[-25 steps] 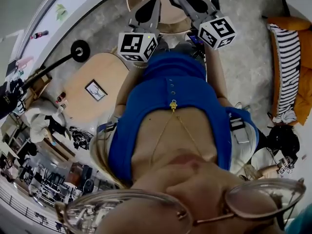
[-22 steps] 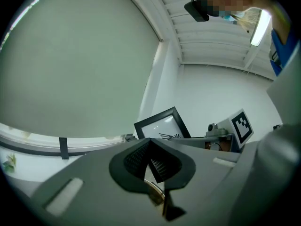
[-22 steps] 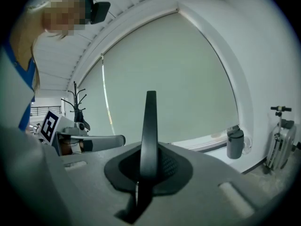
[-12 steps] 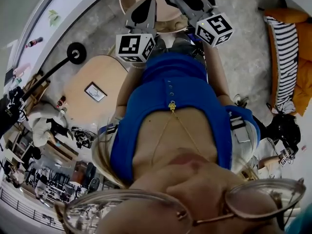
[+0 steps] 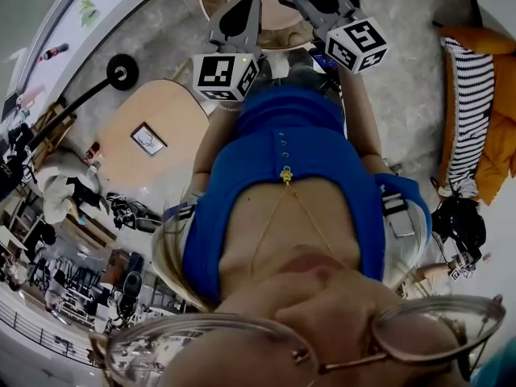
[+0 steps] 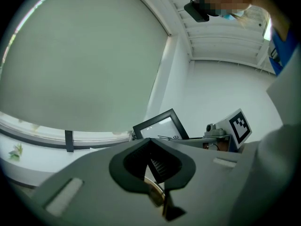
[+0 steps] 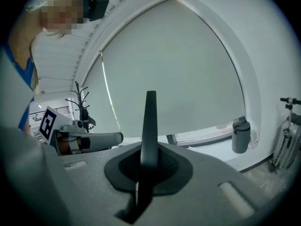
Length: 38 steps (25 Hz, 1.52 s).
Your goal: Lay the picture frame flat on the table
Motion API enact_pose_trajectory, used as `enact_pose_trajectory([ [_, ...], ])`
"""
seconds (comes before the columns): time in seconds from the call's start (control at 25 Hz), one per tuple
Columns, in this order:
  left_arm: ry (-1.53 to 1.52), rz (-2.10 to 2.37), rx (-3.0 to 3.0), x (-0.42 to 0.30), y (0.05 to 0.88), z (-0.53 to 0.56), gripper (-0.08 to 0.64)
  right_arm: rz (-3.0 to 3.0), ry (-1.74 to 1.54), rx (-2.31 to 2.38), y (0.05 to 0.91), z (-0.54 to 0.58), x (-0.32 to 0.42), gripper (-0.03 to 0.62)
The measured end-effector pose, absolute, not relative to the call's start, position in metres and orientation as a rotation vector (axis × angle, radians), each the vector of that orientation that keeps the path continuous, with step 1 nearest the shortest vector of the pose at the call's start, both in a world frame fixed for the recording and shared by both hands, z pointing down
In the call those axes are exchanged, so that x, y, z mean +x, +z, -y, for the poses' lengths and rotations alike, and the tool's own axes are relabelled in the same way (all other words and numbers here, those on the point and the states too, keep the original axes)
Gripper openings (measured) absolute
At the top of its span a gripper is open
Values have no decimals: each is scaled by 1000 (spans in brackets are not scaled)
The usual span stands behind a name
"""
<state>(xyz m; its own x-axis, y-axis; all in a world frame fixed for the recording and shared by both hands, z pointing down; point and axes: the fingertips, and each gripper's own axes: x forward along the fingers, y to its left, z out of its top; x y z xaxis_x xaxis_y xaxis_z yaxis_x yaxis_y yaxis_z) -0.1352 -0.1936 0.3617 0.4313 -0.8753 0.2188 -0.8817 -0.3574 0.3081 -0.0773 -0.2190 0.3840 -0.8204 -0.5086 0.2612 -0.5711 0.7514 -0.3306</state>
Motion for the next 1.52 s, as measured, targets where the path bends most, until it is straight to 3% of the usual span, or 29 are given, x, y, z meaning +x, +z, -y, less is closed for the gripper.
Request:
enact_pose_trajectory([
  [0.96,191,1419,2182,-119,436,162,0,2546,666,606,527,215,-76,9],
  [1.52,267,1343,2089,-113,503,134,-2,2408,913,587,654,209,-74,9],
])
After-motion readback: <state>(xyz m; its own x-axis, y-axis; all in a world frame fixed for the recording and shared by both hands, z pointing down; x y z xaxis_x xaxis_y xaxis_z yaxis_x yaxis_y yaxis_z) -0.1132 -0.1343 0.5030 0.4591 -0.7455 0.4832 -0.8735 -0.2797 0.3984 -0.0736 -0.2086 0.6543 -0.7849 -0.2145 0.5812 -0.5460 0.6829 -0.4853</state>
